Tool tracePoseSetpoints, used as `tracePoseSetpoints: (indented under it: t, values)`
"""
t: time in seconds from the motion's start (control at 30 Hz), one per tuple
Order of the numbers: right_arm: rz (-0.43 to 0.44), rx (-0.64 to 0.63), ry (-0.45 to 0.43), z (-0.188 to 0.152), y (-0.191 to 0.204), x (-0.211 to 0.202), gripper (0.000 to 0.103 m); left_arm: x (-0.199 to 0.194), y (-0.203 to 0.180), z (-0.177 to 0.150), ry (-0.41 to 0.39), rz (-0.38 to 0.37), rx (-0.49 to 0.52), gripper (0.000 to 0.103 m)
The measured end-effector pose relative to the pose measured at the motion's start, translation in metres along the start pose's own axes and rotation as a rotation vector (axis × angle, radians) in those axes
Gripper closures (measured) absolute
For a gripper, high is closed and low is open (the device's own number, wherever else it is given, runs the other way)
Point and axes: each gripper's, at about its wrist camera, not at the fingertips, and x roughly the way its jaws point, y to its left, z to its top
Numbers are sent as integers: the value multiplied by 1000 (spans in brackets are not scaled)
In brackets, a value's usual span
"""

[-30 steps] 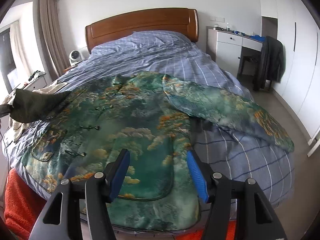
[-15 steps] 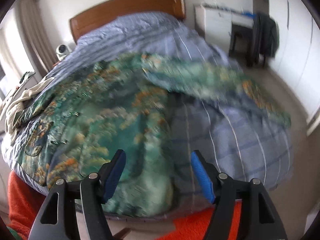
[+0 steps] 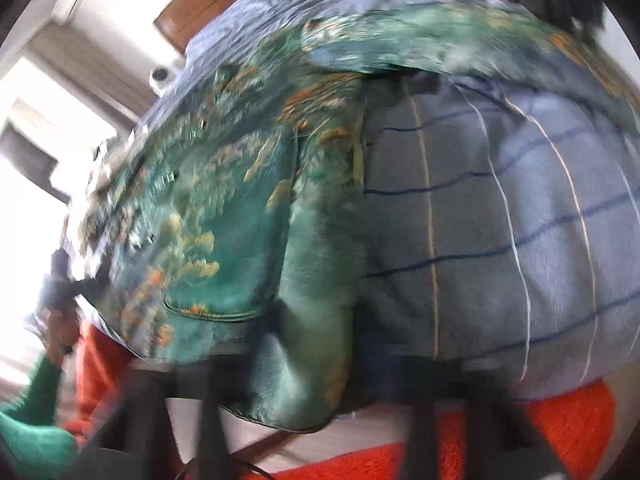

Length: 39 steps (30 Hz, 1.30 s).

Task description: Fold large clothes

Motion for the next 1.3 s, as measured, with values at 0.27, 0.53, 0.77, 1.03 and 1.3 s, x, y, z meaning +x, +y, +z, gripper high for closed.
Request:
tracePoseSetpoints:
  t: [0.27, 0.53, 0.77, 1.03, 1.3]
  values:
    - [-73, -81, -11, 1, 14, -33, 90, -10, -21, -19, 1, 40, 125, 90]
    - [-212, -90, -37, 0, 17, -18, 61, -19, -18, -16, -142, 179, 76, 30]
    - [-300, -13, -254, -6, 26, -66, 46, -60, -68, -12, -342, 213, 162, 5]
    - [-339, -77, -377, -6, 64, -72, 46, -18, -120, 45, -471, 186, 221, 1]
    - [-318, -34, -388, -19, 69, -56, 46, 129, -133, 117, -290, 304, 245, 1]
